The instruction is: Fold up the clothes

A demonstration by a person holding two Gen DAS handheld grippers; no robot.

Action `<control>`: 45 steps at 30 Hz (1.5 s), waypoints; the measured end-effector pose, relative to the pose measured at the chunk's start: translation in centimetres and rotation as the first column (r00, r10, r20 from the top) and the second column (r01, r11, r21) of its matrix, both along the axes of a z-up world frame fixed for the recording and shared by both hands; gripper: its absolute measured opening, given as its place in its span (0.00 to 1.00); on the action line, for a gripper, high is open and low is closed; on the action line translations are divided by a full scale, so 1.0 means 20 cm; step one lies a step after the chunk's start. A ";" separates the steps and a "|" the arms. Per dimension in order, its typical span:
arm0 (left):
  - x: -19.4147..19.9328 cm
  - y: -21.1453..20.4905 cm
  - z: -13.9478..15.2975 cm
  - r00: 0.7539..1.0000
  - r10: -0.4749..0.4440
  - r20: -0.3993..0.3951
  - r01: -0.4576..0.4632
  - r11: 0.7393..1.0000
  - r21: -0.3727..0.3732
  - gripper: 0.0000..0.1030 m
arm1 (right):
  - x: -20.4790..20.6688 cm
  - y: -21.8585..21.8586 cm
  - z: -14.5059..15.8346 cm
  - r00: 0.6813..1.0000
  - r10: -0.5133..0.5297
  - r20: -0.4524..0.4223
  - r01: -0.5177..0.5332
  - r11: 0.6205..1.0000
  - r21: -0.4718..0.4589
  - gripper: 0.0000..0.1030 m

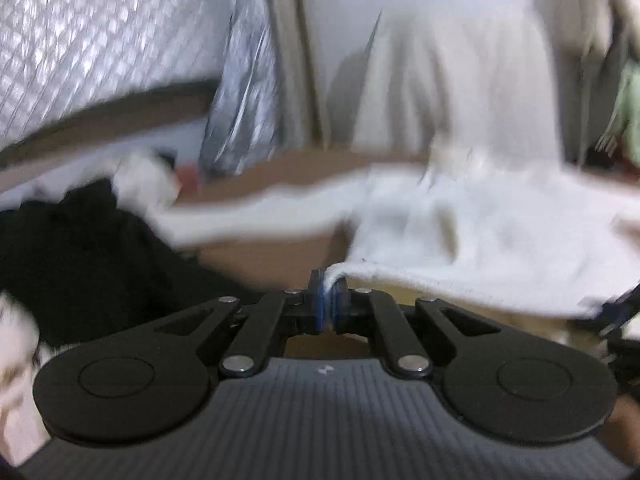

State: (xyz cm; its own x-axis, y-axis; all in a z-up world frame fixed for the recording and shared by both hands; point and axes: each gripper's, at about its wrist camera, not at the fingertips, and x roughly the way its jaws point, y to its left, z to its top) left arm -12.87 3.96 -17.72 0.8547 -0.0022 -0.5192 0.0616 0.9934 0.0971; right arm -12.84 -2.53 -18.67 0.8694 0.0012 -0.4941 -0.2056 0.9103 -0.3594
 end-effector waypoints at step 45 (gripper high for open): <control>0.10 0.06 -0.06 0.992 -0.019 -0.127 -0.002 0.987 -0.163 0.04 | -0.52 -0.74 -0.07 0.899 -0.254 -0.358 0.217 0.966 -0.141 0.47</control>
State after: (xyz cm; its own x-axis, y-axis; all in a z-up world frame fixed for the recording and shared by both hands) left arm -10.79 5.21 -19.02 0.7809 -0.1030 -0.6161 0.0718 0.9946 -0.0752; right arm -23.22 -17.39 -20.16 0.5931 -0.2436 -0.7674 -0.1243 0.9140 -0.3862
